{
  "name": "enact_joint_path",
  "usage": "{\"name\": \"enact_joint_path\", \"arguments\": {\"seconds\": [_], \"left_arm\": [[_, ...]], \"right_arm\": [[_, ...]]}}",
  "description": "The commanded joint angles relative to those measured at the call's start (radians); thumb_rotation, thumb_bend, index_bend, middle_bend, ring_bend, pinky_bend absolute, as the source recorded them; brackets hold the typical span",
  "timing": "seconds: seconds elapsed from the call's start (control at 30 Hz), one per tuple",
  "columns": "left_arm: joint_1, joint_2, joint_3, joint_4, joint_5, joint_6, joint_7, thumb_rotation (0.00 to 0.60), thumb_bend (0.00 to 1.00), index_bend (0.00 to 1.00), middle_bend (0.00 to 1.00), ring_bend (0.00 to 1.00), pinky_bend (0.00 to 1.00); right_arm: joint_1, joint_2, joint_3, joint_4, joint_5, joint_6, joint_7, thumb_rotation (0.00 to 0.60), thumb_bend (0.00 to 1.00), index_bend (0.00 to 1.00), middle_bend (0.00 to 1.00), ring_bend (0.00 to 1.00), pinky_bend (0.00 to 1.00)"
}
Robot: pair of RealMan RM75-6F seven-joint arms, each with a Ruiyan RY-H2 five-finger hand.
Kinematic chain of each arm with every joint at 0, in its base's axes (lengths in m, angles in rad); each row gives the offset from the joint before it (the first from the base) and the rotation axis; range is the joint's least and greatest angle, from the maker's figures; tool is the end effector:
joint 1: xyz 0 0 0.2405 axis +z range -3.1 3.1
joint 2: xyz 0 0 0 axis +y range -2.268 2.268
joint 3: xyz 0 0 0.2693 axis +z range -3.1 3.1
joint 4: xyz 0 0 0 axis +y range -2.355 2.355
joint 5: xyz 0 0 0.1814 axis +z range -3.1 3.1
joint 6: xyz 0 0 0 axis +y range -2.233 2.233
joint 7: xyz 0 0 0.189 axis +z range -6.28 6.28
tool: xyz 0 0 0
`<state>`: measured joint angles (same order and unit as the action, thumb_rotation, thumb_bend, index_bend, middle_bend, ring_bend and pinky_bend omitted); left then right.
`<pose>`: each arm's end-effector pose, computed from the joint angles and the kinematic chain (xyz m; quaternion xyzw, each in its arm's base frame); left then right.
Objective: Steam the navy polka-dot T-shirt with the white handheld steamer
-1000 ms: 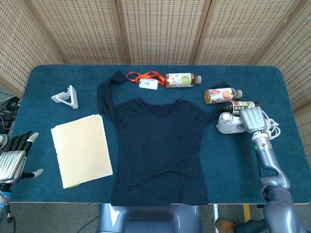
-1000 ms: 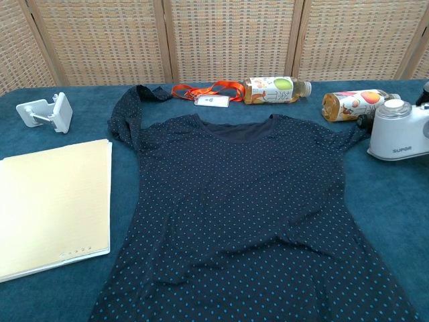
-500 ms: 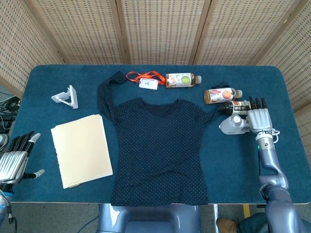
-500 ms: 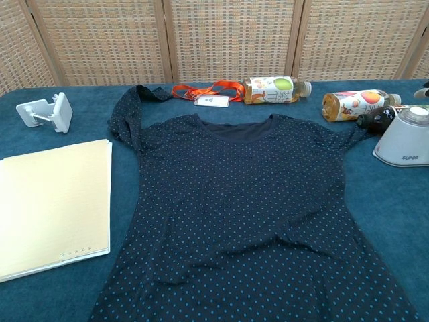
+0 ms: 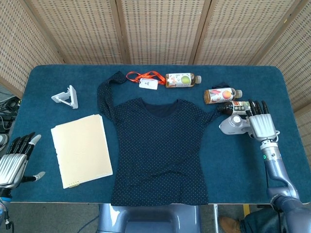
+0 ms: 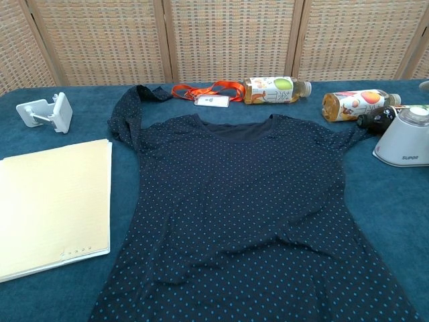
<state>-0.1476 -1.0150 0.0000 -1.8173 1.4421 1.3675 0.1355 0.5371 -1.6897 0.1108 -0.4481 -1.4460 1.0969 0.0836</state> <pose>-0.2878 0.2284 0.1807 -0.6351 -0.4168 -0.3366 0.5565 -0.3450 -0.4109 0.1014 0.6901 -0.2256 0.2543 0.6390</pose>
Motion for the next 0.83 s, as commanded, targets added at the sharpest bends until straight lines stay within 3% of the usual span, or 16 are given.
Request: {"name": "enact_joint_path", "arguments": {"seconds": [0.03,0.37,0.47,0.83], "left_arm": [[0.012,0.007,0.01,0.001,0.028,0.021,-0.016,0.6,0.0,0.0,0.0,0.0,0.0],[0.059,0.006,0.037,0.017,0.125,0.116,-0.019,0.6,0.0,0.0,0.0,0.0,0.0],[0.077,0.005,0.041,0.025,0.149,0.152,-0.025,0.6,0.0,0.0,0.0,0.0,0.0],[0.11,0.008,0.061,0.051,0.207,0.205,-0.066,0.6,0.0,0.0,0.0,0.0,0.0]], "right_arm": [[-0.069,0.129,-0.015,-0.223,-0.02,0.111,-0.052,0.6,0.0,0.0,0.0,0.0,0.0],[-0.197,0.419,-0.038,-0.793,-0.03,0.259,-0.155,0.6,0.0,0.0,0.0,0.0,0.0],[-0.236,0.474,-0.055,-0.906,-0.041,0.302,-0.166,0.6,0.0,0.0,0.0,0.0,0.0],[-0.358,0.531,-0.101,-1.054,-0.115,0.47,-0.171,0.6,0.0,0.0,0.0,0.0,0.0]]}}
